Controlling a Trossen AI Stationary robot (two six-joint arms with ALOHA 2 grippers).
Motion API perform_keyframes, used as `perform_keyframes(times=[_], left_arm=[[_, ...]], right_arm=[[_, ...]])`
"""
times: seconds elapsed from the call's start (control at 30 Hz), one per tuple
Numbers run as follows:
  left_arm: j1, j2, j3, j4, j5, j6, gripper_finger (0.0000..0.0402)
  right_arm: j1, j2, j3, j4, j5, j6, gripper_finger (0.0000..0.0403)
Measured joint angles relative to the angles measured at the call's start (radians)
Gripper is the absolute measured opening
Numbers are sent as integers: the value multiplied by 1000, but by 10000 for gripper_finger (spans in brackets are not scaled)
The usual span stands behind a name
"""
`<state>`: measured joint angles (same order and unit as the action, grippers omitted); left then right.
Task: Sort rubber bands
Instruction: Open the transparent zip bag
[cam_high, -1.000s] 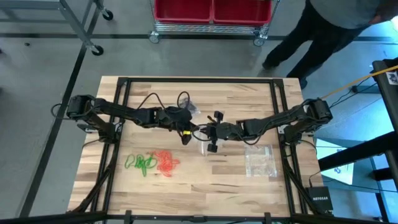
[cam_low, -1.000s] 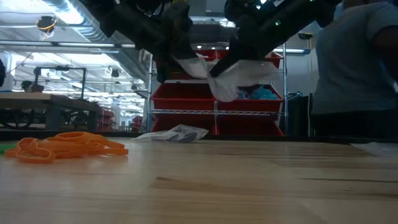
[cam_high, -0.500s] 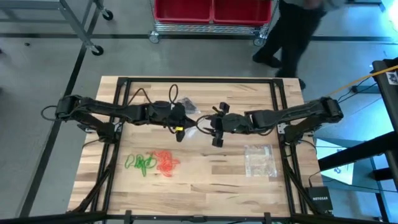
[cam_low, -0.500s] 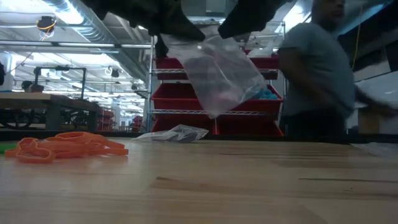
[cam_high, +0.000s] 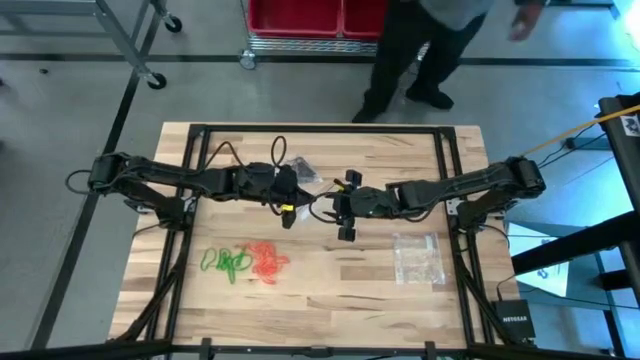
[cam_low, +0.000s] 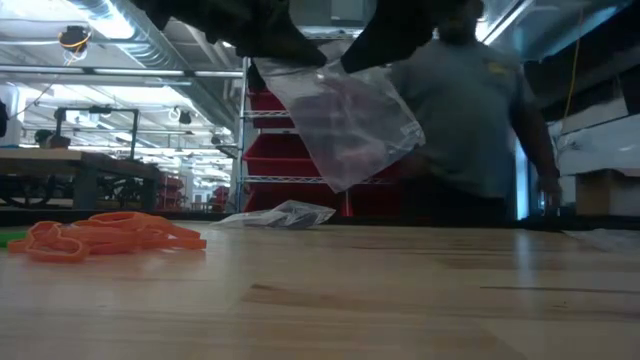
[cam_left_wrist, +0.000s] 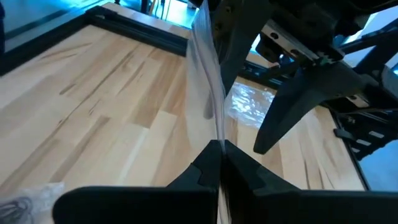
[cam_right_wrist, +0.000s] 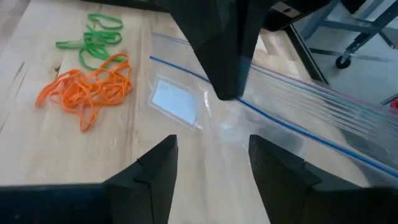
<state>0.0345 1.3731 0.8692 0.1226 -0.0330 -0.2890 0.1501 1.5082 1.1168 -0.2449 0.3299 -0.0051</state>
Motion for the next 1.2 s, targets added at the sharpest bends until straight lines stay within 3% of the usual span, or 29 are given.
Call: perform_keyframes(times=[1.2], left_arm=[[-43,-7,0,47,-15,-56,0]], right_arm=[[0,2,0,11,-9,0,191]])
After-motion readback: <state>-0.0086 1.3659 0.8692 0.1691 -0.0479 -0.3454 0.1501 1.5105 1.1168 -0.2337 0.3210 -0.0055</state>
